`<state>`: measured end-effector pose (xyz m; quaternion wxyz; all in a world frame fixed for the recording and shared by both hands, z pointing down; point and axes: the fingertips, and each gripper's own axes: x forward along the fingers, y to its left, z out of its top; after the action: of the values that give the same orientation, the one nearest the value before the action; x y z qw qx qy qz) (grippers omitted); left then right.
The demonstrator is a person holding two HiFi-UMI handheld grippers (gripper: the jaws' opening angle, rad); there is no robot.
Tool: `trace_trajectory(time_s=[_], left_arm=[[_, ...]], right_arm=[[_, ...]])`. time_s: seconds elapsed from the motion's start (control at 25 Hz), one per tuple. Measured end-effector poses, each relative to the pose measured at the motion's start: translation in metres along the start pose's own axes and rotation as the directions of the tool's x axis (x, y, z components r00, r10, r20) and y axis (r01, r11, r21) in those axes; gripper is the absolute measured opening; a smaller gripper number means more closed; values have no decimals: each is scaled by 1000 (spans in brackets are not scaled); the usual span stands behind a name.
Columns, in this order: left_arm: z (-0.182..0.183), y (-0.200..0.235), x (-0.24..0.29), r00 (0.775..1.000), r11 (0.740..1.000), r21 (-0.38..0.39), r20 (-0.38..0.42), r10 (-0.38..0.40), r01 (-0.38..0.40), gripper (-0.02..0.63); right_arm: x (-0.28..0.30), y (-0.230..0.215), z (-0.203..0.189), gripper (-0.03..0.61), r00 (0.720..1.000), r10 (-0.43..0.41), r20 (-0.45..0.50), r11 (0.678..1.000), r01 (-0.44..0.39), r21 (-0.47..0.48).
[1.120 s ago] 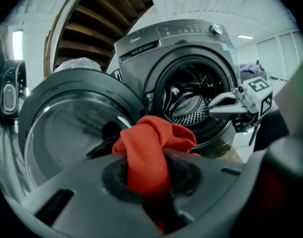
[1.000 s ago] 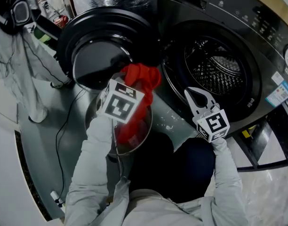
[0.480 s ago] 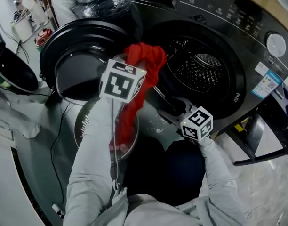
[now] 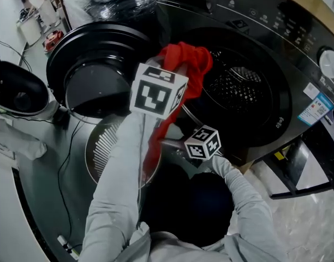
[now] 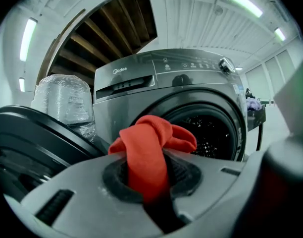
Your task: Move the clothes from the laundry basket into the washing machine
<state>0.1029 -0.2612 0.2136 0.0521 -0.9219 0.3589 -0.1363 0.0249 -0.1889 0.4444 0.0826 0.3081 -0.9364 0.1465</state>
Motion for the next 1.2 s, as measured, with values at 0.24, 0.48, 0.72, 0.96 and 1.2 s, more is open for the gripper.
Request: trace_trajectory(time_s=[0.24,0.48,0.72,0.96,1.2], left_arm=[[-20,12,-8,1000,999,-41,-8,13,-13,87],[-31,30,-24,999,996,-76,-5,41,-41,87],[-36,39,-44,997,996,-42,-15,72,-73,87],[-54,25,-39,998,999,-34,-45,41,-42,87],[-65,-21,-8,996,997,-44,-55,-66,63,87]], right_arm=[[36,-3,-8,416,999,39,-24,999,-39,-15],[36,-1,-7,52,1000,6,-27,994,-9,-110],[-16,-32,17,44,983,-106,150,993,96,73],[-115,-94,78,44,839,-407,362,909,336,245],[-188,-113,120,44,675,-586,447,808,522,272]])
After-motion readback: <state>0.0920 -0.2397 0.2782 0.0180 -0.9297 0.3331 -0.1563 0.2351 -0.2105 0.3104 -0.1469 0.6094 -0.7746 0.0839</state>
